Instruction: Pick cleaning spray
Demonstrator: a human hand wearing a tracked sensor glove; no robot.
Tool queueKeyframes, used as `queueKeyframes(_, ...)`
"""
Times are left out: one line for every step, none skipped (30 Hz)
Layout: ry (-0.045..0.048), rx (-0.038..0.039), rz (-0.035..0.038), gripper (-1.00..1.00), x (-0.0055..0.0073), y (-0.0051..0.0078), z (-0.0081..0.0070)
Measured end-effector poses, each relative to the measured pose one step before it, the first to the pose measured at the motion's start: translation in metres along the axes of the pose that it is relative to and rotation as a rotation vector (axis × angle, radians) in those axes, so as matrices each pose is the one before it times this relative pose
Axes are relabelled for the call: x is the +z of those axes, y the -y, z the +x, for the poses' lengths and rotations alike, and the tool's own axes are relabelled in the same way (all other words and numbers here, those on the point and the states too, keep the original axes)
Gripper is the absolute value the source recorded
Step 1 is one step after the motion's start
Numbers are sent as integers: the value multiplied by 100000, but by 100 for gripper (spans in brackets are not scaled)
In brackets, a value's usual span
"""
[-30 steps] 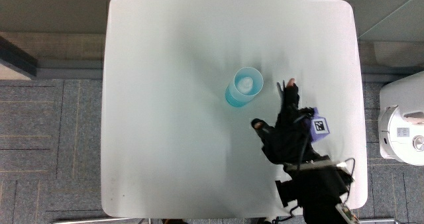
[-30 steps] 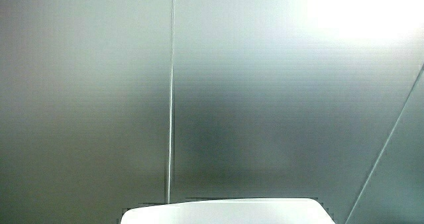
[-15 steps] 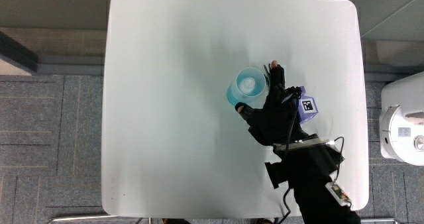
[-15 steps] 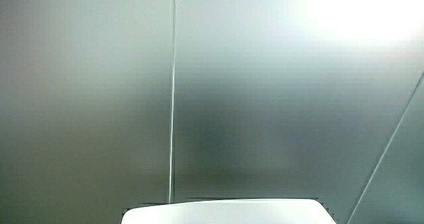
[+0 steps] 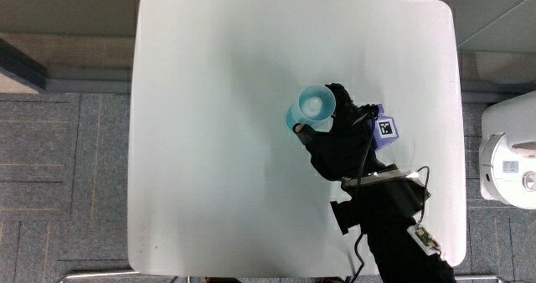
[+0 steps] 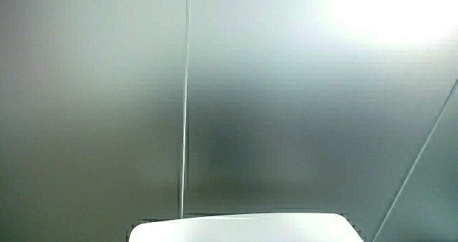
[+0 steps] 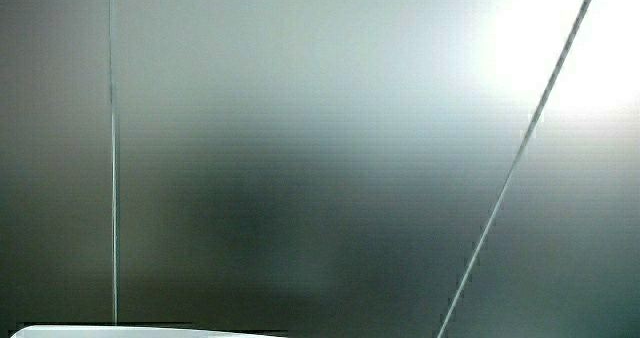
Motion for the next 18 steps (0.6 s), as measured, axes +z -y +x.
queueKeyframes(-464,250,-83,75,-126,42,-318)
queueKeyframes(584,81,322,80,81,-24,201)
queueKeyframes(366,616,-43,85,58,-37,164)
queueKeyframes(-351,378,123,90,67,-28,176)
queueKeyframes(-523,-575,75,95,-61,81,-206)
queueKeyframes(370,420,-246,100,-20,58,-223)
queueKeyframes(-1158,89,302,100,-54,62,-176)
queueKeyframes(1508,-361,602,100,198,-34,353)
queueKeyframes(-856,993,-244,100,-47,11,27)
queueKeyframes(40,102,-34,100,-13,43,10)
queueKeyframes(-344,-520,517,100,-53,90,-132)
queueKeyframes(336,-415,-7,100,-3,99,-77)
queueKeyframes(-1188,1097,332,100,60,12,139)
queueKeyframes(115,752,314,100,137,-41,187)
queueKeyframes(30,-899,149,100,-31,31,-179)
queueKeyframes(-3203,4260,607,100,275,-222,666)
queueKeyframes(1672,-8965,-209,100,-708,298,-1610)
queueKeyframes(2107,981,-293,100,389,-413,579)
